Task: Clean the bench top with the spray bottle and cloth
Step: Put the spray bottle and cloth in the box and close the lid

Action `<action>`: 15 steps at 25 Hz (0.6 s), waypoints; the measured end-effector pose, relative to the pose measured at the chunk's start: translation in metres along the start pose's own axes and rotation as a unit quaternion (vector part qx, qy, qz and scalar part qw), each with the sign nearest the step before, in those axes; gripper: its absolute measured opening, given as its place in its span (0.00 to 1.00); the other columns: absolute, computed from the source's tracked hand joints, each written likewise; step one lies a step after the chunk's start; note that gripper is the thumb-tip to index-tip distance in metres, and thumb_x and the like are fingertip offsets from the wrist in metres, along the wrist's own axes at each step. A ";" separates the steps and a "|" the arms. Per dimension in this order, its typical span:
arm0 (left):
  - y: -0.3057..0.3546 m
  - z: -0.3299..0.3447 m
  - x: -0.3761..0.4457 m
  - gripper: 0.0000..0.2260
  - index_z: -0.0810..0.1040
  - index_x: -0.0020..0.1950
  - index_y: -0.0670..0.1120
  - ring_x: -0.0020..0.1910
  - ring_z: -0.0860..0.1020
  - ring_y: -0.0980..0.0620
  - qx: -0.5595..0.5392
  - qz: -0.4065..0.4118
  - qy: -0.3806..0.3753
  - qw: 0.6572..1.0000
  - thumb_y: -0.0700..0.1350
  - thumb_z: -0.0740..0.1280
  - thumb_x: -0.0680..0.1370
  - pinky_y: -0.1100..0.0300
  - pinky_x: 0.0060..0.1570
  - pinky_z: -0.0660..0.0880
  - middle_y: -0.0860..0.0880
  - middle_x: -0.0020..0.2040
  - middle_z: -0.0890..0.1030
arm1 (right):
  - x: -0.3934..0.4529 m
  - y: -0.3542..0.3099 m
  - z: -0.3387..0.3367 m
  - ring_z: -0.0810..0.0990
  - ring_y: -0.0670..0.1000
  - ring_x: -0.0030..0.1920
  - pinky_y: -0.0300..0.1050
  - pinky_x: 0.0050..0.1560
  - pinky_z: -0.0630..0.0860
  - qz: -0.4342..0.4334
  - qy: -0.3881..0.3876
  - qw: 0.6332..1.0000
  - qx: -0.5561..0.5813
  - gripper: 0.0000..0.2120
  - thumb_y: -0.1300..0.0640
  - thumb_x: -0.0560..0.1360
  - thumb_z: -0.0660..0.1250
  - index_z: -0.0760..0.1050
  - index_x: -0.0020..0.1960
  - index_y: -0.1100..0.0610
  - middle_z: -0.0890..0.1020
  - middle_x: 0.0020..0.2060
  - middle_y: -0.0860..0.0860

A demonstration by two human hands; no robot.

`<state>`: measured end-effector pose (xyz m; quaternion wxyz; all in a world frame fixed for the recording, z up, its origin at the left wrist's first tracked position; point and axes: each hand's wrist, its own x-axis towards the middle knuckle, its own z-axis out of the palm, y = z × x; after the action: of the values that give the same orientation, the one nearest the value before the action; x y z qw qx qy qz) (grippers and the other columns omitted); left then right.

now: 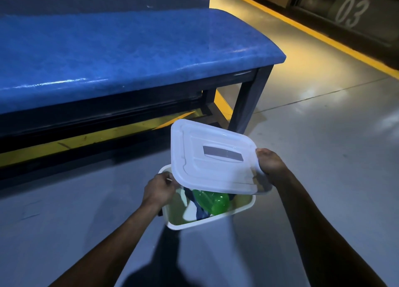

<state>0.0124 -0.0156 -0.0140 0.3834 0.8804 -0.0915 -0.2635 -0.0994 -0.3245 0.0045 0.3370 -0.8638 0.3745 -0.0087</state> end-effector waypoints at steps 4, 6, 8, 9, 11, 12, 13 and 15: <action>0.003 -0.003 -0.008 0.11 0.72 0.36 0.57 0.56 0.79 0.38 0.183 0.042 0.033 0.982 0.53 0.68 0.78 0.55 0.45 0.71 0.44 0.52 0.83 | -0.004 -0.005 -0.005 0.79 0.65 0.57 0.53 0.58 0.73 -0.011 0.009 1.000 -0.021 0.16 0.62 0.85 0.55 0.78 0.55 0.71 0.81 0.55 0.66; -0.009 -0.008 -0.002 0.14 0.71 0.34 0.61 0.58 0.78 0.40 0.188 0.076 0.023 0.979 0.61 0.71 0.74 0.55 0.45 0.70 0.48 0.49 0.78 | -0.006 -0.008 -0.009 0.79 0.61 0.55 0.51 0.58 0.72 -0.009 -0.003 0.999 -0.043 0.15 0.62 0.84 0.56 0.79 0.55 0.70 0.81 0.55 0.65; -0.022 -0.016 0.006 0.16 0.81 0.43 0.63 0.58 0.78 0.42 0.186 0.106 -0.020 0.977 0.72 0.70 0.66 0.54 0.48 0.74 0.51 0.49 0.77 | -0.006 -0.010 -0.013 0.79 0.62 0.58 0.50 0.62 0.71 -0.004 -0.009 0.999 -0.036 0.13 0.62 0.83 0.59 0.78 0.58 0.71 0.81 0.57 0.65; -0.031 -0.020 0.011 0.27 0.82 0.54 0.62 0.60 0.77 0.43 0.190 0.113 -0.030 0.975 0.76 0.68 0.63 0.52 0.53 0.76 0.51 0.54 0.79 | -0.005 -0.009 -0.015 0.79 0.63 0.60 0.50 0.63 0.71 -0.011 -0.024 0.999 -0.039 0.13 0.62 0.83 0.61 0.78 0.59 0.71 0.81 0.58 0.65; -0.036 -0.028 0.012 0.41 0.75 0.69 0.60 0.67 0.73 0.45 0.128 0.111 -0.006 0.986 0.79 0.66 0.61 0.48 0.64 0.73 0.51 0.66 0.78 | -0.006 -0.007 -0.013 0.79 0.62 0.59 0.49 0.60 0.72 -0.031 -0.023 0.997 -0.065 0.12 0.61 0.83 0.61 0.79 0.57 0.69 0.81 0.56 0.63; -0.031 -0.033 0.008 0.42 0.72 0.73 0.58 0.70 0.71 0.46 0.054 0.088 0.015 0.995 0.78 0.64 0.63 0.48 0.68 0.70 0.50 0.71 0.75 | -0.006 -0.005 -0.009 0.79 0.62 0.56 0.48 0.55 0.73 -0.030 -0.016 0.998 -0.056 0.12 0.61 0.84 0.60 0.79 0.52 0.67 0.80 0.51 0.62; -0.027 -0.038 0.004 0.42 0.69 0.75 0.56 0.72 0.70 0.47 -0.048 0.058 0.037 0.997 0.78 0.62 0.67 0.49 0.70 0.69 0.49 0.74 0.72 | -0.007 -0.004 -0.003 0.78 0.62 0.52 0.47 0.48 0.72 -0.016 0.000 1.000 -0.024 0.13 0.60 0.84 0.58 0.78 0.48 0.64 0.79 0.48 0.61; -0.022 -0.046 -0.002 0.42 0.63 0.78 0.56 0.75 0.68 0.47 -0.213 -0.050 0.015 0.976 0.78 0.55 0.70 0.46 0.70 0.68 0.49 0.78 0.67 | -0.008 -0.003 0.012 0.75 0.59 0.49 0.45 0.47 0.68 0.028 0.048 0.996 0.070 0.17 0.57 0.85 0.54 0.77 0.49 0.64 0.78 0.48 0.61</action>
<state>0.0339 0.0295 -0.0031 0.5498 0.7860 0.0165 -0.2824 -0.1000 -0.3106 -0.0014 0.3789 -0.8258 0.4122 -0.0670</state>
